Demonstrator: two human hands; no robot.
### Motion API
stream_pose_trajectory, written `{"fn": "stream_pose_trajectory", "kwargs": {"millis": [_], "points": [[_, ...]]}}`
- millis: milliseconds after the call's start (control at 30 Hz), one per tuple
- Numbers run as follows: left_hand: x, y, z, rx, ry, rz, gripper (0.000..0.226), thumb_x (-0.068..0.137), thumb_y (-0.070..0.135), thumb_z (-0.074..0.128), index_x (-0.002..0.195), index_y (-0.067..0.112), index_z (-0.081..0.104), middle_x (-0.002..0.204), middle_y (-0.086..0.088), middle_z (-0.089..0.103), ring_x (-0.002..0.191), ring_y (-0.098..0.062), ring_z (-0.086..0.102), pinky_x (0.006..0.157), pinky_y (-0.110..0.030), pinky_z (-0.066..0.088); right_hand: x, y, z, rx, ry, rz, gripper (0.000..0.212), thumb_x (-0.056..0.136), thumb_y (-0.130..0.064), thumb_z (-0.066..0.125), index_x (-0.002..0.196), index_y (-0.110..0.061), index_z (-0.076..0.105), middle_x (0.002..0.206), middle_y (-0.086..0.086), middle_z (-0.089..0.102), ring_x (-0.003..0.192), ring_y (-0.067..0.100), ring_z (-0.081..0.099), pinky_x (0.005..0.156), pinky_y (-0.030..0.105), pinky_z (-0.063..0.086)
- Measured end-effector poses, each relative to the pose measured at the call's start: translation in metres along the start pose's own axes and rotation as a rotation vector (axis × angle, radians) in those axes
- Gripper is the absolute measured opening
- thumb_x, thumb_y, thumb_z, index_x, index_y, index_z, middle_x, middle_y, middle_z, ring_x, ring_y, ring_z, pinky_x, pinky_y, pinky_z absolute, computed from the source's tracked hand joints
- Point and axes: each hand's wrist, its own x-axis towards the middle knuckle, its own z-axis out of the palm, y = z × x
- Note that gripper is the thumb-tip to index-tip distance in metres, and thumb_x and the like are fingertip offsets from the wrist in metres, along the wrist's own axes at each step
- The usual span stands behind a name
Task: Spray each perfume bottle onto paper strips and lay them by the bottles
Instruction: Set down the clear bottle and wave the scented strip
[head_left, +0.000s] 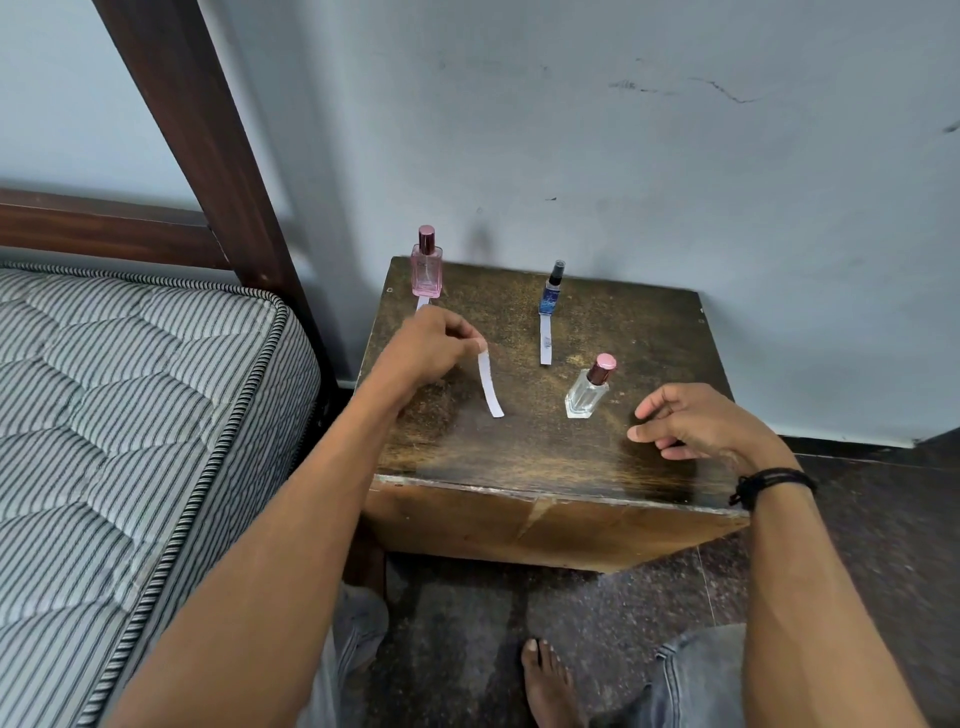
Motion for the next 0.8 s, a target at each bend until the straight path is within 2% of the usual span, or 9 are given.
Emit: {"fn": "stream_pose_trajectory", "kwargs": {"millis": [67, 133, 233, 300, 400, 467, 600, 700, 800], "points": [[0.002, -0.002, -0.007, -0.095, 0.001, -0.014, 0.004, 0.085, 0.021, 0.078, 0.081, 0.020, 0.078, 0.080, 0.005, 0.074, 0.079, -0.013, 0.067, 0.084, -0.036, 0.058, -0.001, 0.000, 0.000, 0.003, 0.000, 0.004, 0.024, 0.084, -0.007, 0.084, 0.103, -0.010, 0.069, 0.099, 0.012, 0.068, 0.088, 0.019, 0.063, 0.075, 0.029, 0.057], [0.002, -0.001, -0.014, -0.203, -0.005, -0.030, 0.003, 0.085, 0.019, 0.079, 0.082, 0.018, 0.078, 0.077, 0.006, 0.074, 0.078, -0.015, 0.067, 0.088, -0.040, 0.058, -0.003, -0.001, -0.001, 0.003, -0.004, 0.009, 0.024, 0.084, -0.008, 0.084, 0.103, -0.010, 0.070, 0.103, 0.013, 0.069, 0.091, 0.020, 0.064, 0.075, 0.029, 0.058], [-0.005, 0.008, -0.029, -0.317, 0.012, -0.009, 0.005, 0.086, 0.014, 0.077, 0.090, 0.011, 0.078, 0.085, 0.000, 0.074, 0.079, -0.015, 0.062, 0.079, -0.028, 0.055, -0.008, -0.002, -0.002, -0.010, -0.026, 0.013, 0.024, 0.084, -0.009, 0.084, 0.104, -0.010, 0.070, 0.107, 0.013, 0.070, 0.094, 0.021, 0.066, 0.073, 0.029, 0.058], [-0.012, 0.015, -0.038, -0.344, 0.042, 0.027, 0.009, 0.086, 0.015, 0.077, 0.094, 0.011, 0.078, 0.087, 0.003, 0.074, 0.075, -0.006, 0.062, 0.071, -0.019, 0.051, -0.014, -0.001, -0.003, -0.011, -0.040, 0.008, 0.023, 0.085, -0.010, 0.083, 0.104, -0.010, 0.071, 0.108, 0.013, 0.070, 0.095, 0.022, 0.066, 0.074, 0.030, 0.059], [-0.024, 0.027, -0.047, -0.406, 0.080, 0.073, 0.012, 0.087, 0.012, 0.076, 0.097, 0.006, 0.077, 0.088, 0.002, 0.074, 0.072, -0.002, 0.064, 0.067, -0.014, 0.051, -0.027, -0.001, -0.007, 0.014, -0.032, -0.034, 0.021, 0.085, -0.012, 0.083, 0.103, -0.010, 0.071, 0.104, 0.011, 0.071, 0.094, 0.022, 0.068, 0.081, 0.032, 0.060], [-0.031, 0.038, -0.049, -0.429, 0.086, 0.105, 0.016, 0.086, 0.012, 0.077, 0.098, 0.003, 0.077, 0.094, -0.003, 0.074, 0.078, -0.006, 0.064, 0.070, -0.014, 0.052, -0.037, -0.004, -0.012, 0.074, 0.014, -0.106, 0.020, 0.085, -0.013, 0.084, 0.101, -0.011, 0.073, 0.099, 0.010, 0.073, 0.090, 0.019, 0.070, 0.082, 0.030, 0.060], [-0.039, 0.067, -0.038, -0.362, 0.048, 0.152, 0.015, 0.084, 0.019, 0.079, 0.095, 0.009, 0.080, 0.097, -0.005, 0.076, 0.086, -0.011, 0.066, 0.083, -0.023, 0.057, -0.053, -0.011, -0.020, 0.267, 0.143, -0.343, 0.017, 0.084, -0.011, 0.083, 0.099, -0.013, 0.076, 0.089, 0.005, 0.075, 0.078, 0.011, 0.069, 0.070, 0.019, 0.056], [-0.040, 0.098, -0.022, -0.311, 0.011, 0.181, 0.008, 0.084, 0.020, 0.079, 0.091, 0.015, 0.080, 0.088, 0.003, 0.078, 0.081, -0.007, 0.067, 0.075, -0.019, 0.055, -0.057, -0.017, -0.020, 0.404, 0.183, -0.450, 0.013, 0.085, -0.012, 0.082, 0.098, -0.014, 0.079, 0.085, 0.003, 0.077, 0.077, 0.009, 0.068, 0.069, 0.020, 0.053], [-0.035, 0.130, -0.001, -0.318, -0.045, 0.227, 0.005, 0.085, 0.011, 0.076, 0.088, 0.012, 0.079, 0.085, 0.003, 0.078, 0.076, -0.004, 0.066, 0.072, -0.018, 0.055, -0.058, -0.019, -0.018, 0.478, 0.207, -0.492, 0.010, 0.088, -0.015, 0.080, 0.098, -0.016, 0.081, 0.091, 0.006, 0.080, 0.082, 0.013, 0.070, 0.071, 0.022, 0.053]]}}
